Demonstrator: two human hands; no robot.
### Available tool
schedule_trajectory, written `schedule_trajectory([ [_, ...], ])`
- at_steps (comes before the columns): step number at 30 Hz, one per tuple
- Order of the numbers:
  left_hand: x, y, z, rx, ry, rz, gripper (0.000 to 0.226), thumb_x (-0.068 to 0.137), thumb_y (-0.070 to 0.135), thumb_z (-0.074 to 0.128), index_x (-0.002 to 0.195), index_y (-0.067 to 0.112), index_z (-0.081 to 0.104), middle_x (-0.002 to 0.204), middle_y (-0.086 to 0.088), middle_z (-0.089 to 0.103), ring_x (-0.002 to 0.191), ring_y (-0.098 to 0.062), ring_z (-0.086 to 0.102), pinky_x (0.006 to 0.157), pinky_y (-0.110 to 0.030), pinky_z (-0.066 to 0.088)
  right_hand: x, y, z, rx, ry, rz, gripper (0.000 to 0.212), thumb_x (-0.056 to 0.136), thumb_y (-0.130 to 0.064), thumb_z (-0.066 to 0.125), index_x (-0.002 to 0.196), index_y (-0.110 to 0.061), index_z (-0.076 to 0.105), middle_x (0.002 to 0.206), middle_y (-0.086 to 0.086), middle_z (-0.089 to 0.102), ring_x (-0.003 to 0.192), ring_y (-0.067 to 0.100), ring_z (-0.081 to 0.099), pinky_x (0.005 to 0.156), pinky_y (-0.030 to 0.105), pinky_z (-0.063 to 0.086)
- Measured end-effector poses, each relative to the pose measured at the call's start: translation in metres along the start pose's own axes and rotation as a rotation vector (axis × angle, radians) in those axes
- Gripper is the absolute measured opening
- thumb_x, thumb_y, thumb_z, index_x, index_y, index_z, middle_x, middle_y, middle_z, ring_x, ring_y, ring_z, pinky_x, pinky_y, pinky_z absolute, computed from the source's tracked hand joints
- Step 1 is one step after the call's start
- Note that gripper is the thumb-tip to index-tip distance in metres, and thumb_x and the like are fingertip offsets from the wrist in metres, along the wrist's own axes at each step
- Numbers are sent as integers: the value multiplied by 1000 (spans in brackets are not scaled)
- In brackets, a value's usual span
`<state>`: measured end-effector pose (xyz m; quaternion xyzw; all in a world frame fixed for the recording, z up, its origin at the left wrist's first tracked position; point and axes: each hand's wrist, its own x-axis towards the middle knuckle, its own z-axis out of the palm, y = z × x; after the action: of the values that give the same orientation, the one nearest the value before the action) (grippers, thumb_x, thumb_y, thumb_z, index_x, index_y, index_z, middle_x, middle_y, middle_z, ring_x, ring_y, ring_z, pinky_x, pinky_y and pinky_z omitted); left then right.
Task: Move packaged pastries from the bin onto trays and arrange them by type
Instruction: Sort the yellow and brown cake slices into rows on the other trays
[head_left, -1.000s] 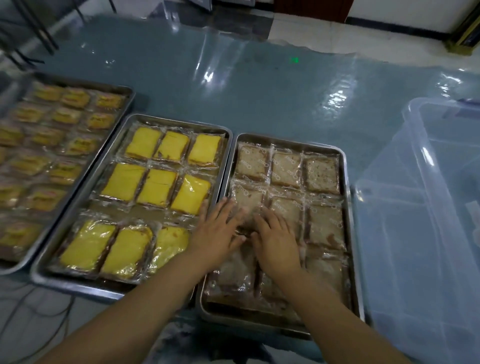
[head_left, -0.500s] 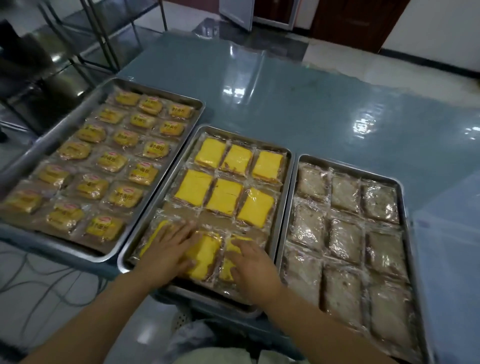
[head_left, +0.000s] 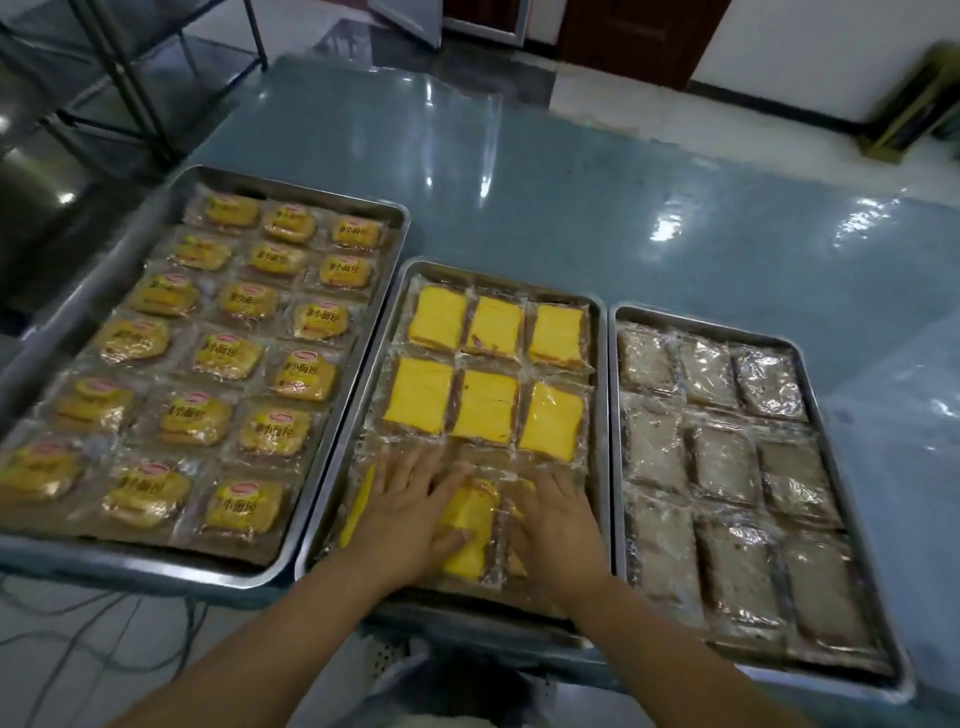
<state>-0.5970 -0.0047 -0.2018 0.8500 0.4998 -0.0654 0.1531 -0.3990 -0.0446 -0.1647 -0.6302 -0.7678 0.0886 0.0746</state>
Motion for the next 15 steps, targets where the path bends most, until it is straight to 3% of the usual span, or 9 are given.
schedule_trajectory([
  [3, 32, -1, -21, 79, -3, 49, 80, 87, 68, 31, 147, 35, -11, 149, -4, -29, 136, -25, -32, 107, -53, -23, 22, 5, 3, -17, -46, 120, 50, 92, -26, 50, 140, -14, 40, 147, 10, 37, 138, 26, 29, 113, 39, 27],
  [6, 65, -3, -37, 126, -48, 93, 79, 87, 68, 31, 146, 35, -10, 150, -6, -29, 134, -27, -33, 107, -58, -20, 37, 12, 10, -40, -134, 217, 58, 99, -36, 35, 149, -14, 16, 158, 8, 9, 146, 23, 1, 118, 37, 4],
  [9, 77, -7, -36, 136, -103, 123, 77, 86, 71, 28, 146, 38, -9, 151, -5, -28, 137, -31, -29, 105, -64, -17, 41, 18, 16, -49, -213, 262, 57, 100, -41, 30, 150, -19, 13, 159, 4, 4, 146, 21, -3, 118, 36, 4],
  [15, 73, -15, -22, 133, -102, 142, 74, 86, 72, 22, 136, 42, -23, 148, -5, -31, 135, -33, -31, 103, -66, -17, 41, 28, 19, -45, -224, 250, 53, 101, -37, 32, 150, -25, 17, 159, -1, 8, 146, 17, -1, 118, 36, 9],
])
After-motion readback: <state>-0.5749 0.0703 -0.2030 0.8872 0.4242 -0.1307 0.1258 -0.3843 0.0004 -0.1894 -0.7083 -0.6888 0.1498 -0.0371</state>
